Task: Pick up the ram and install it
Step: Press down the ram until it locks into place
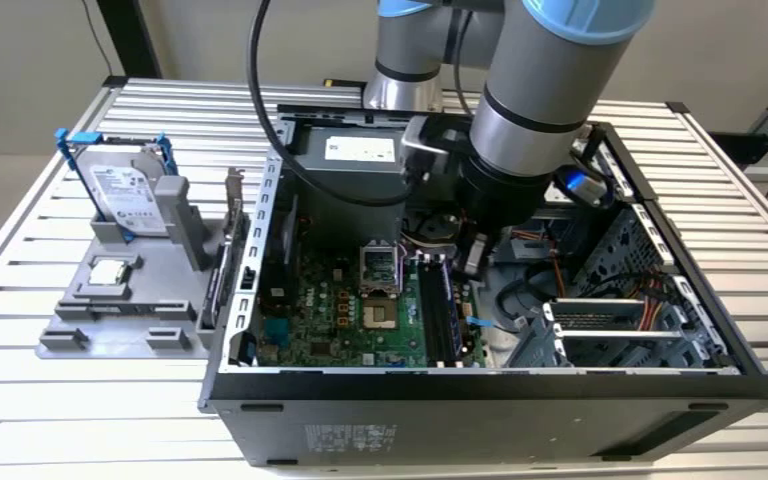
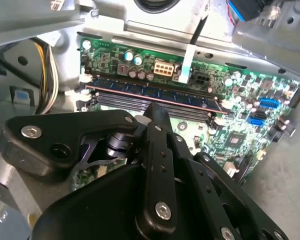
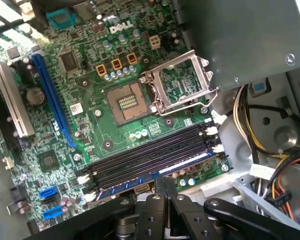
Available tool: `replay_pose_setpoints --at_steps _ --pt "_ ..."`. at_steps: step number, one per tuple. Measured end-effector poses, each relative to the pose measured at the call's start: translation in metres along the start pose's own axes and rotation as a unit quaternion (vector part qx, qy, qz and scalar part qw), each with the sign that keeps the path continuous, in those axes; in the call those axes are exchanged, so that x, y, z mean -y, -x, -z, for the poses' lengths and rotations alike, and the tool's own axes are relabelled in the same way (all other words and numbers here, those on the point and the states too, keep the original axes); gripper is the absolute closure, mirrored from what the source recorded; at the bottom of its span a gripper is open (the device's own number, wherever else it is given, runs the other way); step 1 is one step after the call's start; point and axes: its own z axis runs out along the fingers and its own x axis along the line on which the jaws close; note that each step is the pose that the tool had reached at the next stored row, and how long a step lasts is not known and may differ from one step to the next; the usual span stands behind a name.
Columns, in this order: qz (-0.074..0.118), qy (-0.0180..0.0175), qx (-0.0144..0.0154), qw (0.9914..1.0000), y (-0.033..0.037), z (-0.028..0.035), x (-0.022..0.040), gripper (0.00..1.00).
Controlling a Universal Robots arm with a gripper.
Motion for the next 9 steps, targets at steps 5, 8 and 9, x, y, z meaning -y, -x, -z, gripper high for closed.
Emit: replay_pose_setpoints --at_steps 5,8,9 --pt "0.030 0.0008 0.0015 0.99956 0.0001 0.0000 0.0003 1.00" --pt "0.047 0.0010 0.0023 0.99889 0.0002 0.0000 0.0004 1.00" --pt "0.052 0.0010 0.0024 0.99862 0.0002 0.0000 0.0005 1.00"
